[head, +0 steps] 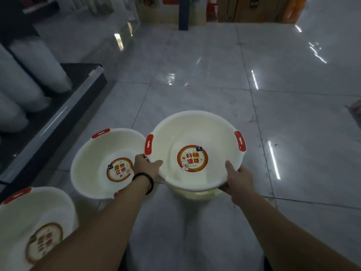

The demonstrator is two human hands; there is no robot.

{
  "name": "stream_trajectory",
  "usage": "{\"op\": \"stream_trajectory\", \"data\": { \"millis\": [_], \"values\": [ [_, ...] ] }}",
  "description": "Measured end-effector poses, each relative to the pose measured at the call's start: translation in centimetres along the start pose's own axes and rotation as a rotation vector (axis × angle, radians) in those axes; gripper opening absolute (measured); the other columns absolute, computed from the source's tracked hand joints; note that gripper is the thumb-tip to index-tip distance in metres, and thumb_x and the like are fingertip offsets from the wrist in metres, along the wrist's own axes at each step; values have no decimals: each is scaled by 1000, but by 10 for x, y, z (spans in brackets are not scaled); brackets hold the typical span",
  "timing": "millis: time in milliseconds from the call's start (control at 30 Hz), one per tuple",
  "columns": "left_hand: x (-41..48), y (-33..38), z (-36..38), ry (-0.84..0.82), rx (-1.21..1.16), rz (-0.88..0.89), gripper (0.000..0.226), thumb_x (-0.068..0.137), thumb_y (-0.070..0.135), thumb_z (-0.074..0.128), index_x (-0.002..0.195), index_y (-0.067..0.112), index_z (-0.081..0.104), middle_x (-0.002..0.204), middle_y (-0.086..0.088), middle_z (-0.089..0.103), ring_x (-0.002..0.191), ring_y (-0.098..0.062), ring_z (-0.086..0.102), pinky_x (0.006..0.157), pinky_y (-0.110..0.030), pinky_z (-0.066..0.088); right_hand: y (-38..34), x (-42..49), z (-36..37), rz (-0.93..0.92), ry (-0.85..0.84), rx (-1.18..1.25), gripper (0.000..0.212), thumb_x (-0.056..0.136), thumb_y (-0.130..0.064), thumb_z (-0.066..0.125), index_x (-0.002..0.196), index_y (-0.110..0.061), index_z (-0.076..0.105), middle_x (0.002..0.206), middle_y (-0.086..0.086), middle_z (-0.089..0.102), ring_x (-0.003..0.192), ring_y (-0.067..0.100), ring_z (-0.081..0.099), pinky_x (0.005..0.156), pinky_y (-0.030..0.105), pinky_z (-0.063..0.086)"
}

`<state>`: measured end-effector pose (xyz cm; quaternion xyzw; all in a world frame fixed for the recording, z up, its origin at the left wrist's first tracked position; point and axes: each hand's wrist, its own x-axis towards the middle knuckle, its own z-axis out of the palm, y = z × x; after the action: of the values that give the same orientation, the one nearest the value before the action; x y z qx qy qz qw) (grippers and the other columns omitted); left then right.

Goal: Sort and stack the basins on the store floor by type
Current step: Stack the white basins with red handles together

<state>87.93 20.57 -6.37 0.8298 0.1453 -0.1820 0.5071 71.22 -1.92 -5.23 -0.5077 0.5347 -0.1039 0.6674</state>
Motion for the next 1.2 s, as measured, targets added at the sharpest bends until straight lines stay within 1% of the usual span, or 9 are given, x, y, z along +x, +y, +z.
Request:
{"op": "stream_trajectory", "data": {
  "millis": [233, 333, 467, 600, 867, 933, 1033, 1100, 1200],
  "values": [
    [-8, -36, 39, -2, 202, 7, 54, 87, 23, 78, 133, 24, 51, 119, 3, 65, 111, -25, 62, 99, -52, 56, 50, 34, -1, 190, 85, -143, 39, 112, -45, 42, 142, -23, 52, 127, 9, 58, 116, 36, 59, 102, 61, 56],
    [-6, -48, 50, -120, 23, -158, 60, 85, -2, 72, 131, 31, 51, 118, 0, 65, 108, -30, 62, 84, -57, 62, 57, 37, -4, 250, 34, -95, 34, 114, -35, 42, 146, -25, 49, 135, 10, 61, 123, 41, 61, 99, 62, 58],
    [-25, -68, 49, -160, -80, -249, 67, 84, -10, 68, 125, 40, 52, 113, 1, 66, 104, -31, 63, 68, -64, 62, 76, 28, -18, 228, 31, -147, 16, 109, -24, 49, 117, -25, 62, 115, 5, 69, 107, 35, 66, 74, 44, 61],
    [-61, -94, 40, -120, -37, -260, 72, 83, -1, 72, 135, 41, 44, 113, 2, 60, 107, -33, 60, 58, -60, 62, 109, 11, -40, 254, 75, -227, 24, 98, -17, 48, 116, -22, 64, 110, 11, 71, 99, 38, 69, 74, 50, 66],
    [-126, -122, 10, -250, 140, -402, 89, 90, 8, 70, 147, 44, 13, 111, -4, 49, 98, -35, 58, 62, -60, 62, 140, -15, -79, 388, 127, -382, 19, 103, -15, 49, 118, -6, 57, 107, 21, 66, 93, 40, 68, 77, 53, 66],
    [-134, -123, 4, -301, 207, -439, 87, 100, 17, 60, 153, 45, -3, 121, -14, 55, 91, -42, 67, 62, -60, 63, 138, -17, -81, 399, 158, -424, 32, 98, -17, 53, 125, -2, 55, 113, 23, 63, 96, 40, 67, 82, 51, 64],
    [-133, -118, -7, -355, 315, -527, 92, 105, 36, 50, 153, 50, -28, 143, -27, 50, 93, -48, 71, 70, -64, 61, 125, -32, -69, 309, 371, -654, 60, 90, -24, 63, 141, -6, 40, 140, 26, 45, 121, 44, 54, 105, 58, 52],
    [-126, -103, -27, -392, 536, -441, 89, 99, 43, 57, 160, 41, -7, 127, -23, 59, 86, -39, 74, 67, -56, 64, 99, -54, -46, 78, 433, -819, 62, 87, -25, 68, 140, -8, 40, 142, 26, 43, 128, 45, 48, 110, 58, 43],
    [-122, -58, -75, -538, 841, -227, 58, 92, 45, 64, 141, 17, 52, 109, -6, 71, 90, -28, 75, 81, -45, 64, 69, -71, 10, -167, 295, -635, 39, 93, -18, 62, 129, -9, 54, 135, 23, 54, 124, 43, 55, 107, 55, 47]
  ]
}}
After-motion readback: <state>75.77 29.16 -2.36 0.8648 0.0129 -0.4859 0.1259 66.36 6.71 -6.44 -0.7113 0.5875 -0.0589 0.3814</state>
